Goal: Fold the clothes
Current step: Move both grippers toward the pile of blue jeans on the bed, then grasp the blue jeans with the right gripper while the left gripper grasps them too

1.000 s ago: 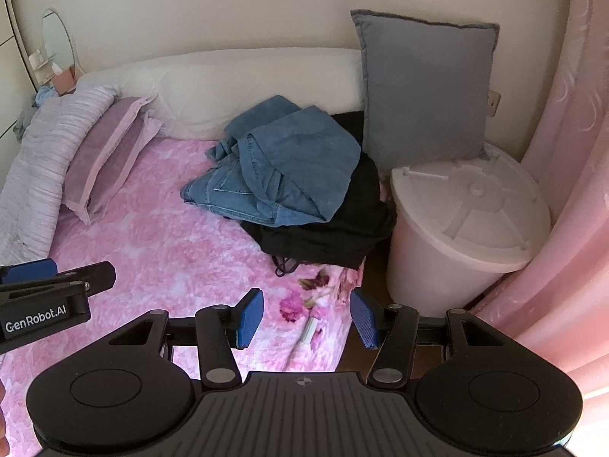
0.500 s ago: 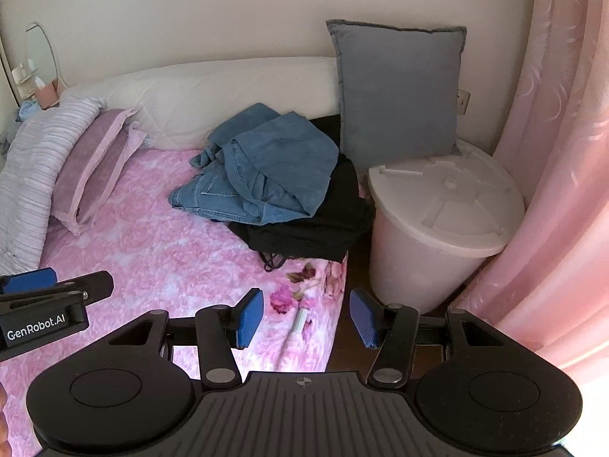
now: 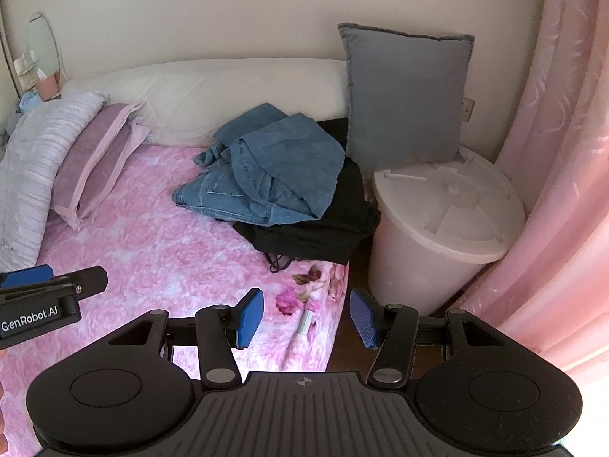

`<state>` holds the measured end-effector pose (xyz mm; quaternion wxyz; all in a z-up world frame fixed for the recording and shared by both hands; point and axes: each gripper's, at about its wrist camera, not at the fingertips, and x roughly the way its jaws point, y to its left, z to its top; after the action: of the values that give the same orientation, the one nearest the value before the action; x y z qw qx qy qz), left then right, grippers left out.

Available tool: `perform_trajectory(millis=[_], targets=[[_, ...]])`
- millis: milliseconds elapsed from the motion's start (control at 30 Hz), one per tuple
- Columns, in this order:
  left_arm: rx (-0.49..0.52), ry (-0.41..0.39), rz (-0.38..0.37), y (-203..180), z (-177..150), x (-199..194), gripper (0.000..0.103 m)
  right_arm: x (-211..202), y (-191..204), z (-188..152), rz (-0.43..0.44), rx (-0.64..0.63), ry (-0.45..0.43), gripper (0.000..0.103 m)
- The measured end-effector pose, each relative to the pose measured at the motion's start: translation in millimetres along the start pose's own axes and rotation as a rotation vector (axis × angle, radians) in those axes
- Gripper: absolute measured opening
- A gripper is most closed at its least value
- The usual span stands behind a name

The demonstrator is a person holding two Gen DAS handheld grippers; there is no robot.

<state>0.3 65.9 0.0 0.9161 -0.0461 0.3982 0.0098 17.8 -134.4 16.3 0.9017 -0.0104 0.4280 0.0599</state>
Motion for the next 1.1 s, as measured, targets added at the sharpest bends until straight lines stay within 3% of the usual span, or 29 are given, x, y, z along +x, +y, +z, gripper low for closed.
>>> perform_trajectory(millis=[733,1100], targets=[[-0.059,0.025,0.043,19.5,23.5,40.9,0.066,49.8,10.1,31.6,0.030,-0.084,0.041,0.054],[-0.081,0.103,0.086,23.1,46.8,102.0,0.066,114.1,-14.4,64.0,0.045,-0.090,0.082,0.054]])
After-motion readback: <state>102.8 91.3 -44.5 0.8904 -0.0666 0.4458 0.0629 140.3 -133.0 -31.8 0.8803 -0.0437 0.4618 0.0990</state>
